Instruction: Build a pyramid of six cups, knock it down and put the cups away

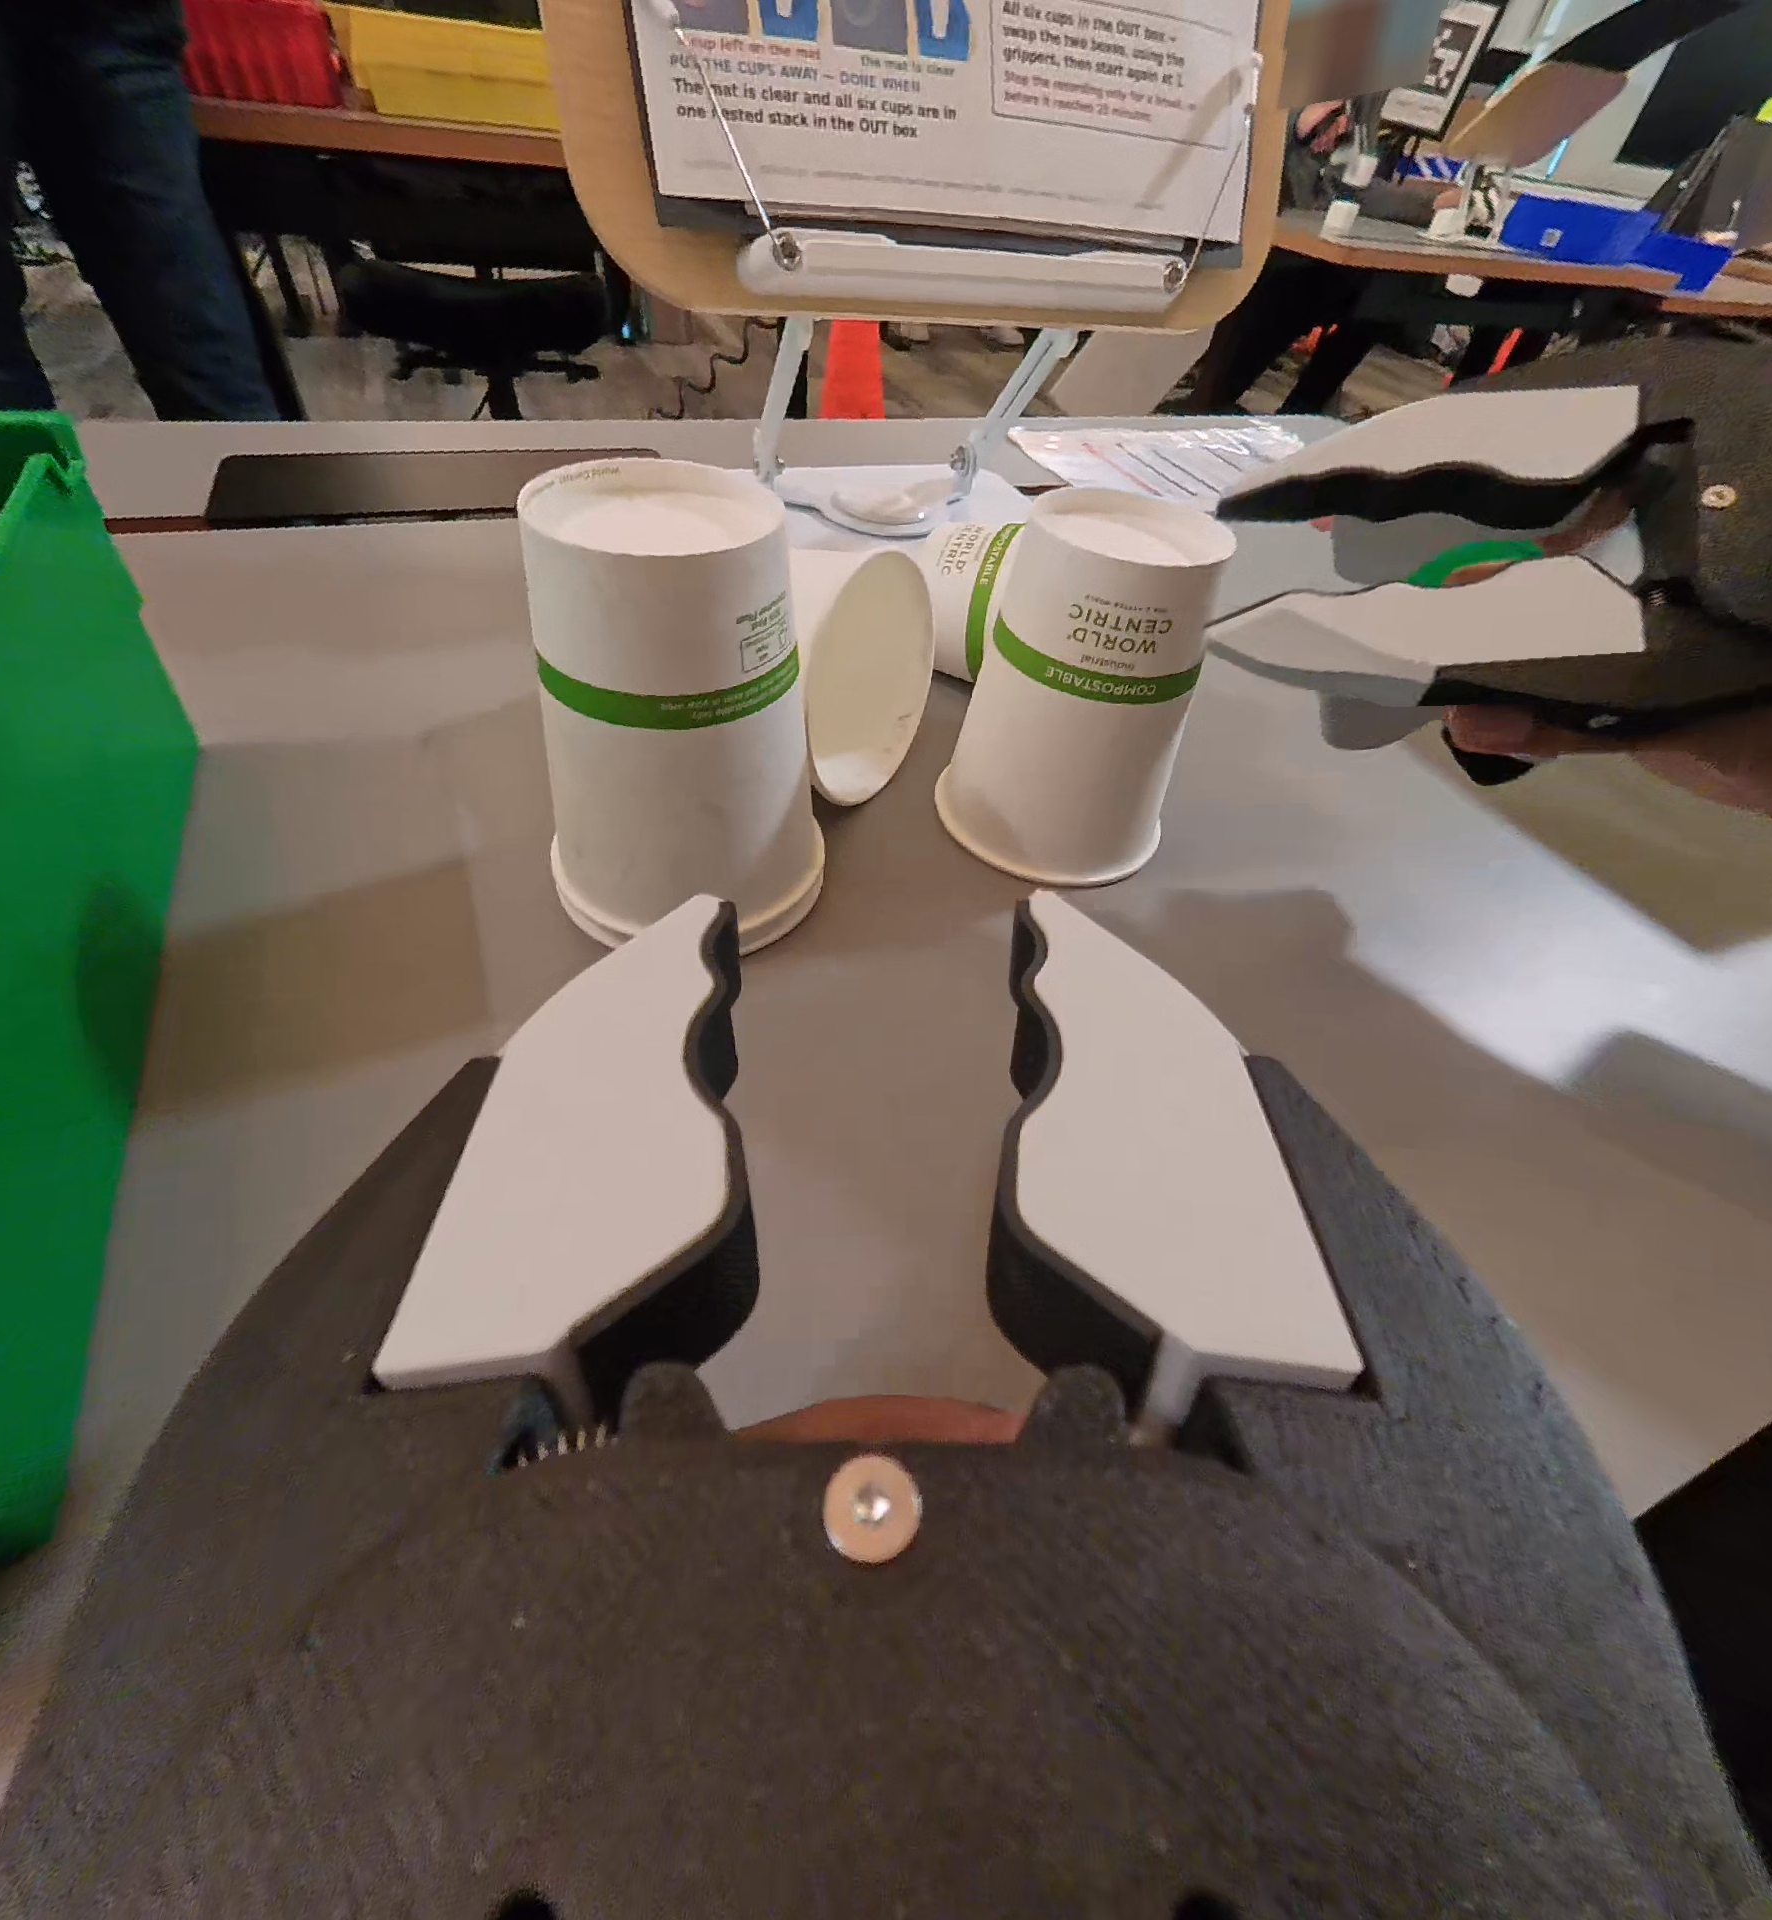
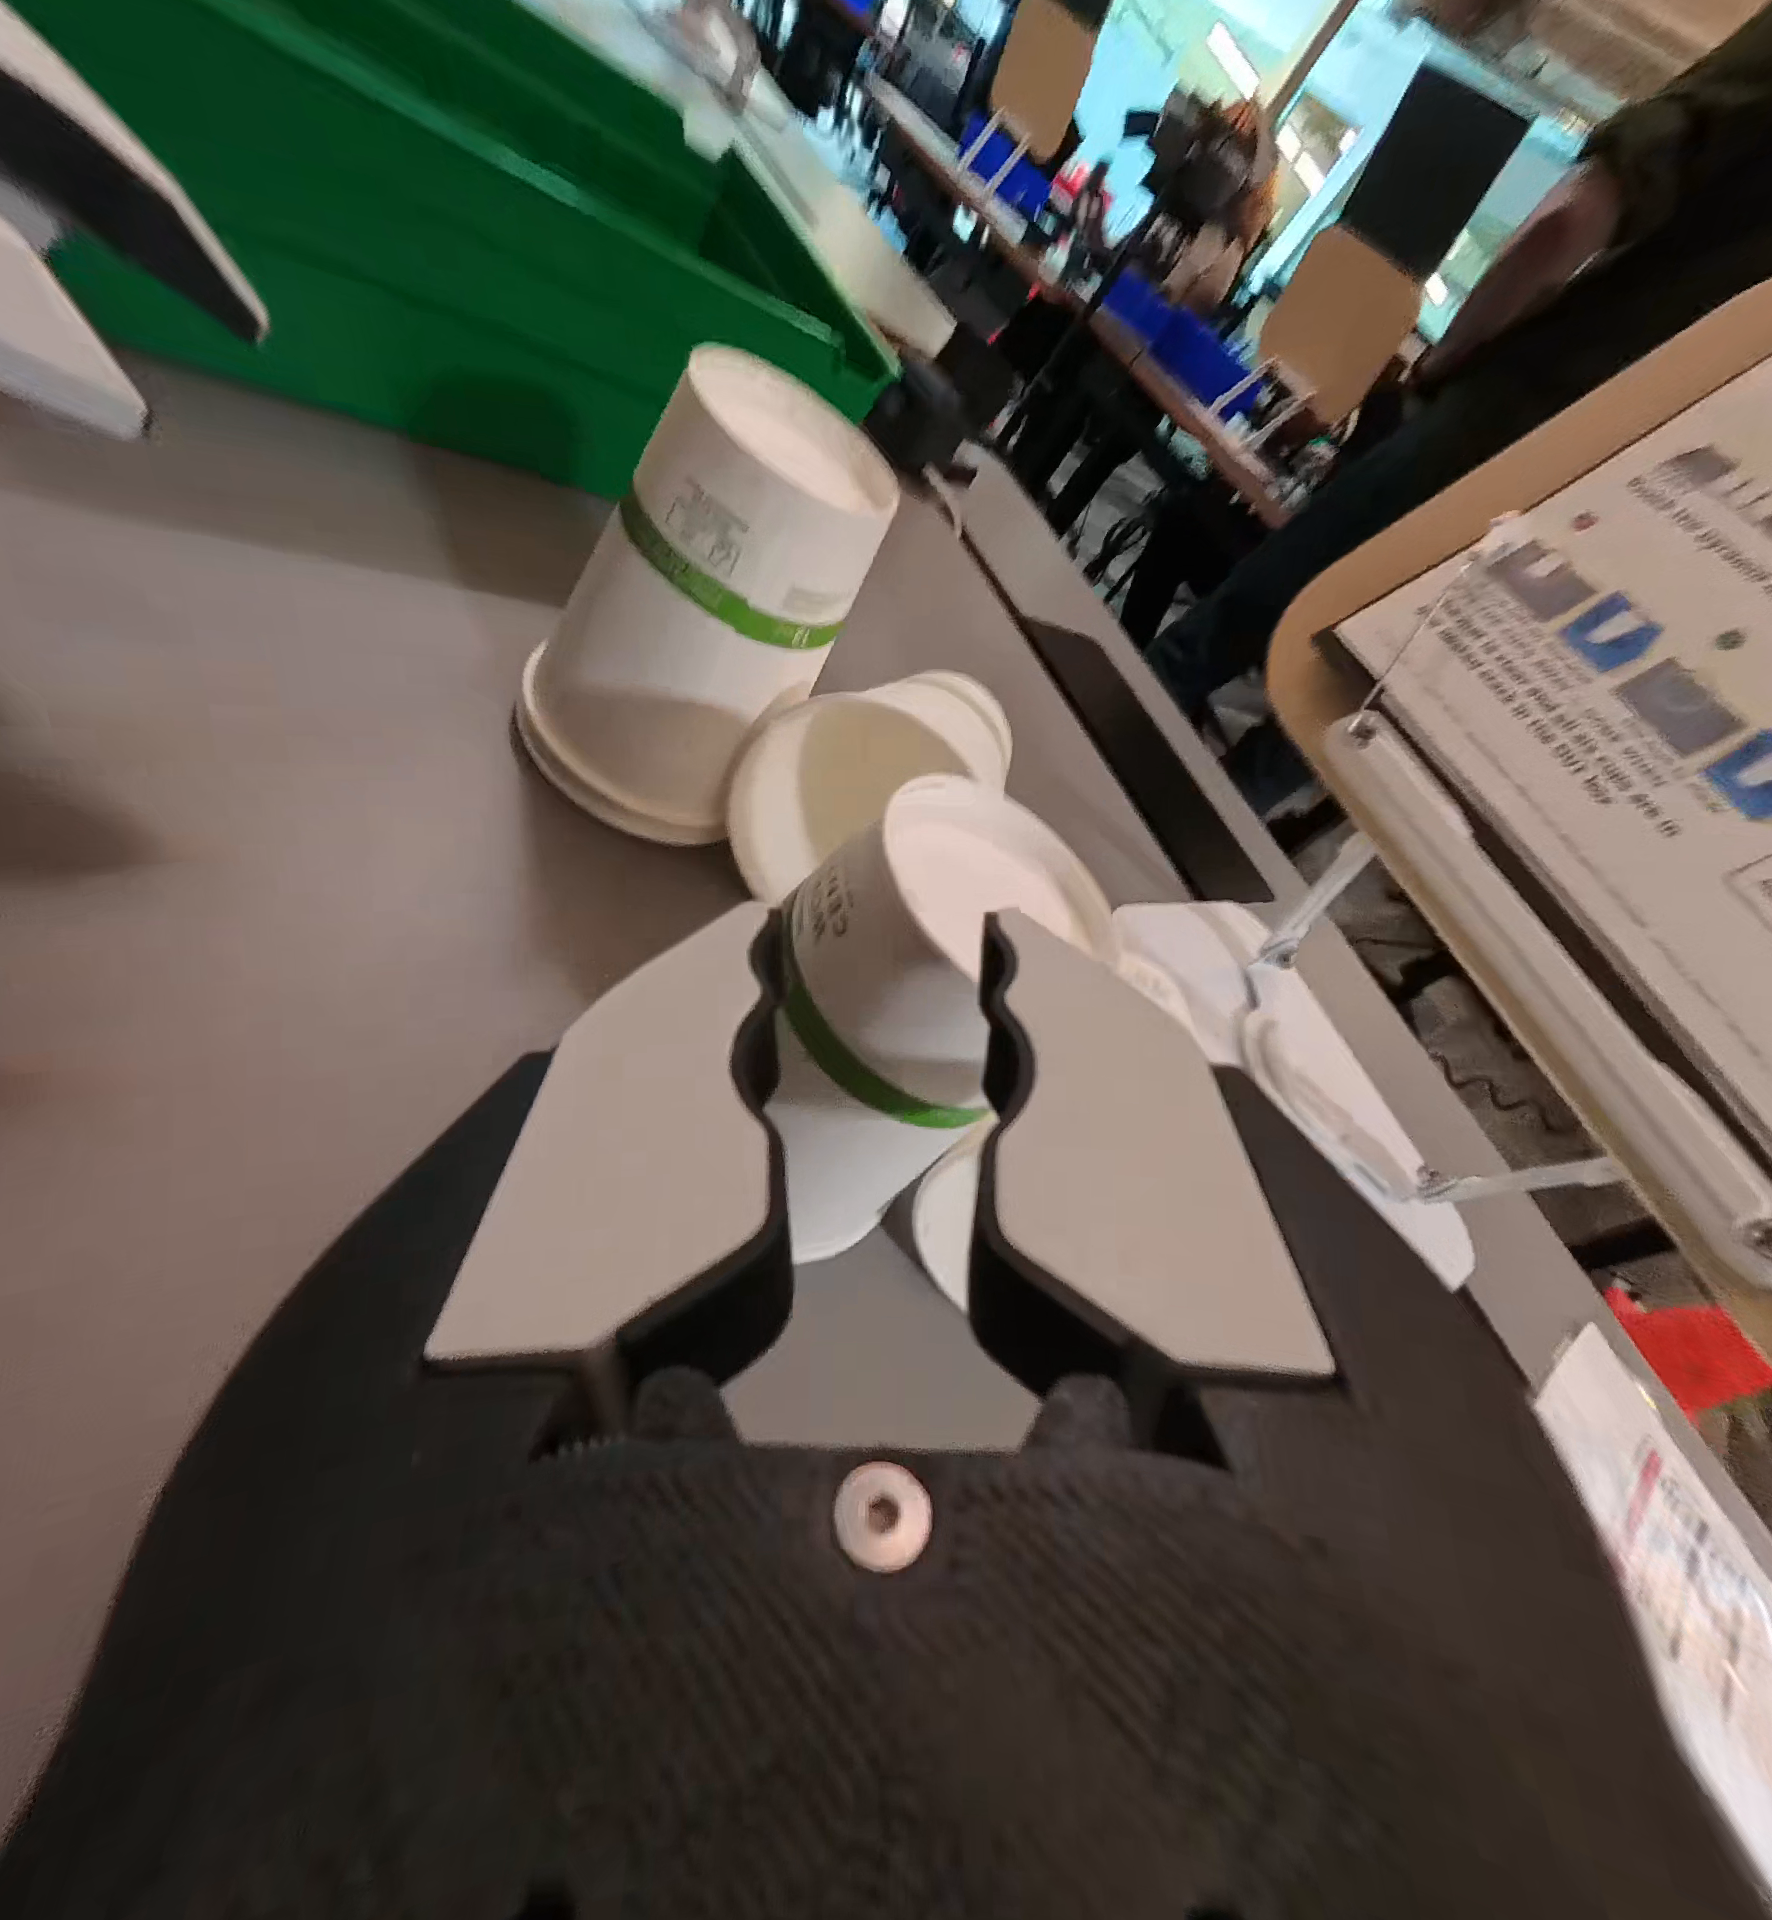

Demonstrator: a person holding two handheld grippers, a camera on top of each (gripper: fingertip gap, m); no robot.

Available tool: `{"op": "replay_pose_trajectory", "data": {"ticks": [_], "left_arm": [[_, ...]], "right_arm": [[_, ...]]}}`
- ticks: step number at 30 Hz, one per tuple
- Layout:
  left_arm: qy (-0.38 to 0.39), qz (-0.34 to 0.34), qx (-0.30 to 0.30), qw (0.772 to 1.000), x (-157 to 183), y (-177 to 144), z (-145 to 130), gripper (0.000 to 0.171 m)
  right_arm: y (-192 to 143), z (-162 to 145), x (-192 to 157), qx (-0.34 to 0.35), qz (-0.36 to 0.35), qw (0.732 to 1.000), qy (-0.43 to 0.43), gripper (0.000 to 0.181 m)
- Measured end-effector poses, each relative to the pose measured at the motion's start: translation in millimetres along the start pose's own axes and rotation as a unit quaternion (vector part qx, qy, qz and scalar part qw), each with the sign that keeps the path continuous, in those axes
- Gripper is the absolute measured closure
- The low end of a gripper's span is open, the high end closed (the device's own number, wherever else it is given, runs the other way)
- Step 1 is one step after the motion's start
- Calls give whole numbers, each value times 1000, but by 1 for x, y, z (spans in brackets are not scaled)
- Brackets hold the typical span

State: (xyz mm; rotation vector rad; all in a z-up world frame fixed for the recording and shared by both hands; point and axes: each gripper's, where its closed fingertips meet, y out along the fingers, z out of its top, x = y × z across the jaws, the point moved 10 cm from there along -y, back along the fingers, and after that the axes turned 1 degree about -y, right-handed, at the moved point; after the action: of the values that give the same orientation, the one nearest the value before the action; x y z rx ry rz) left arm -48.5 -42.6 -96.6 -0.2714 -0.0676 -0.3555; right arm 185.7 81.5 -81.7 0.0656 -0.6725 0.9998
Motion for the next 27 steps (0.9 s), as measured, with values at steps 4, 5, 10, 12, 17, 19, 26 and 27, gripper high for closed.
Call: {"op": "replay_pose_trajectory", "data": {"ticks": [4, 5, 10, 12, 17, 19, 26, 27], "left_arm": [[-3, -6, -14, 1000, -2, 5, -3, 120], [-4, -9, -15, 1000, -2, 6, -3, 120], [3, -24, -20, 1000, 5, 9, -3, 120], [9, -30, -19, 999, 8, 10, -2, 120], [8, -51, -23, 998, 14, 16, -1, 120], [1, -65, -25, 998, 16, 21, -1, 120], [-67, -210, -27, 975, 40, 40, 2, 116], [-83, -238, -26, 967, 46, 43, 3, 116]], "right_arm": [[-8, -4, -6, -1, -29, 998, -62, 166], [-13, -2, -7, 1, -27, 996, -83, 170], [-32, -3, -18, -10, -22, 991, -131, 179], [-36, -1, -23, -18, -14, 991, -131, 179], [-53, 19, -27, 21, -21, 996, -88, 180], [-65, 27, -24, 55, -25, 998, -33, 180], [-110, 19, -4, 189, -25, 948, 253, 180], [-115, 16, -2, 207, -19, 935, 287, 180]]}}
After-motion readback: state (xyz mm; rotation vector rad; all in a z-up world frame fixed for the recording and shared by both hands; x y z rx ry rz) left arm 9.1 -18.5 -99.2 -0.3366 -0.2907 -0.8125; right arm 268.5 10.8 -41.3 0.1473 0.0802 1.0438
